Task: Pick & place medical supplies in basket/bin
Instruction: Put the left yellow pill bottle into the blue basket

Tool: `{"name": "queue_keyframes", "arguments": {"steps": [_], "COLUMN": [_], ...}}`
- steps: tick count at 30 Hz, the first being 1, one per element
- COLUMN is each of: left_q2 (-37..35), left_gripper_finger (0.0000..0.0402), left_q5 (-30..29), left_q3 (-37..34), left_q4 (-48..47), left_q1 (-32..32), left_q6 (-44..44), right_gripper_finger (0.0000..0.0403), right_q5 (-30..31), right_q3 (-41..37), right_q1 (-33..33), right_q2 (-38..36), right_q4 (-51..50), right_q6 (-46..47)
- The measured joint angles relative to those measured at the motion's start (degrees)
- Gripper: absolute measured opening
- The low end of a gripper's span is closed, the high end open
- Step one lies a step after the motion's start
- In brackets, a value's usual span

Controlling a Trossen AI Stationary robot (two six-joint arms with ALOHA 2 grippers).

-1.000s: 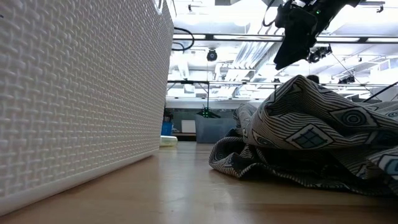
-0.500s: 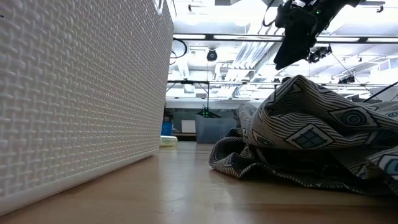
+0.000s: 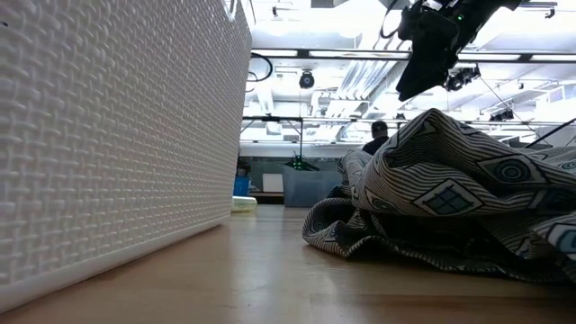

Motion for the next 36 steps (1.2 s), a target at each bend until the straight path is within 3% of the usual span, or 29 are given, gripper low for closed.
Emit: {"name": "queue_keyframes", "arguments": {"steps": [26, 36], "left_q2": [5.6, 8.5], "left_gripper_finger": [0.0107, 0.0107], "left_q5": [-14.3, -15.0], "left_q3": [0.0, 0.0], "left_q4": [2.7, 3.3], "left_q1": [-4.9, -6.2], "left_q6": [-3.7, -8.8], "right_gripper_finger": [0.0236, 0.0236], "right_q5": [0.0, 0.0], "right_q3": [0.0, 0.0], "right_q1": [0.0, 0.0], "right_q2": [0.0, 0.0], "right_q4": [0.1, 0.4], "right_q6": [0.0, 0.0]}}
